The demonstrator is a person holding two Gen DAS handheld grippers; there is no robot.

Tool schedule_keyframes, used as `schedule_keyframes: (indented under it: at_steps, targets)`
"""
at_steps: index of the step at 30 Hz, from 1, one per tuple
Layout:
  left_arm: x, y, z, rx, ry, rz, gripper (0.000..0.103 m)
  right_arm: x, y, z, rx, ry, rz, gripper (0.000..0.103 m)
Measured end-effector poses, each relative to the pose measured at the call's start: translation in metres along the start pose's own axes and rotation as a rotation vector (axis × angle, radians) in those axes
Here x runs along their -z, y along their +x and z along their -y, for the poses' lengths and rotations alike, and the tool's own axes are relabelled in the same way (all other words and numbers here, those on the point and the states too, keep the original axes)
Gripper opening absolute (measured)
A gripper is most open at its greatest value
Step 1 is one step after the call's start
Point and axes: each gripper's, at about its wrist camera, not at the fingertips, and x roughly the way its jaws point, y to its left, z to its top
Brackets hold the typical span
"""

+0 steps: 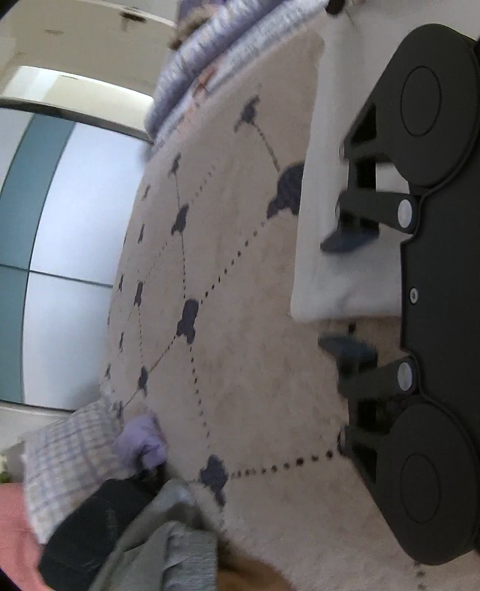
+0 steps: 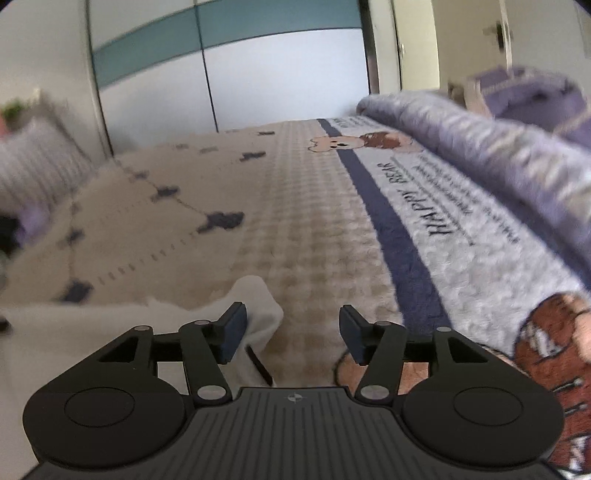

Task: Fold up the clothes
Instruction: 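Lower the shirt onto the quilt and open both grippers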

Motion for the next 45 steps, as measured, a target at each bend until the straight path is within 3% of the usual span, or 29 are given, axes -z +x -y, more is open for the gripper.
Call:
schedule_keyframes:
  at_steps: [6,8,9,10,11,12,15,18,22,24,27,29,31,33,34,35,36,38,40,45]
  targets:
    - [-0.014,0.01,-0.018,0.088,-0.136,-0.01,0.05,-0.005,0.013,0.031,-0.154,0.184,-0.032,0.06]
    - [-0.014,0.015,-0.017,0.089,-0.145,-0.021,0.034,-0.005,0.018,0.03,-0.167,0.189,-0.032,0.055]
    - [-0.014,0.018,-0.017,0.083,-0.143,-0.025,0.026,-0.004,0.018,0.027,-0.166,0.175,-0.013,0.044]
    - [-0.012,0.019,-0.016,0.079,-0.138,-0.017,0.009,-0.001,0.014,0.024,-0.161,0.156,0.021,0.025]
    - [-0.01,0.019,-0.015,0.075,-0.132,-0.003,0.006,0.003,0.01,0.021,-0.156,0.137,0.054,0.015]
    - [-0.006,0.016,-0.014,0.07,-0.129,0.032,0.005,0.006,0.006,0.018,-0.15,0.118,0.087,0.007]
    - [0.005,0.002,-0.013,0.065,-0.127,0.17,0.004,0.016,-0.009,0.011,-0.148,0.07,0.206,0.006]
    - [0.014,-0.008,-0.013,0.049,-0.142,0.258,0.004,0.016,-0.022,0.018,-0.14,0.103,0.312,0.005]
    - [0.01,-0.002,-0.004,0.005,-0.107,0.213,0.005,0.017,-0.013,0.02,-0.093,0.134,0.26,0.006]
    - [0.007,0.007,-0.002,-0.022,-0.095,0.149,0.006,0.015,-0.008,0.02,-0.08,0.136,0.21,0.006]
    - [0.005,0.017,0.001,-0.06,-0.079,0.071,0.013,0.013,0.005,0.021,-0.052,0.152,0.119,0.008]
    - [0.005,0.018,0.004,-0.081,-0.059,0.06,0.016,0.013,0.011,0.024,-0.03,0.174,0.077,0.015]
    - [0.005,0.019,0.008,-0.1,-0.032,0.052,0.02,0.014,0.014,0.023,-0.001,0.177,0.059,0.028]
    - [0.004,0.017,0.011,-0.124,-0.016,0.047,0.036,0.012,0.012,0.017,0.025,0.144,0.056,0.035]
    - [0.003,0.014,0.011,-0.131,-0.016,0.05,0.051,0.011,0.009,0.014,0.044,0.124,0.057,0.052]
    - [0.002,0.01,0.011,-0.138,-0.017,0.054,0.061,0.01,0.004,0.01,0.069,0.096,0.067,0.06]
    - [0.002,0.004,0.011,-0.139,-0.021,0.059,0.065,0.01,-0.003,0.006,0.089,0.065,0.086,0.068]
    - [0.001,-0.006,0.009,-0.118,-0.031,0.042,0.077,0.009,-0.017,0.001,0.104,0.029,0.106,0.072]
    - [0.002,-0.016,0.009,-0.105,-0.037,0.013,0.083,0.008,-0.031,-0.001,0.106,0.017,0.101,0.073]
    - [0.016,-0.047,0.004,-0.081,-0.048,-0.057,0.084,0.013,-0.065,0.0,0.095,0.045,0.064,0.074]
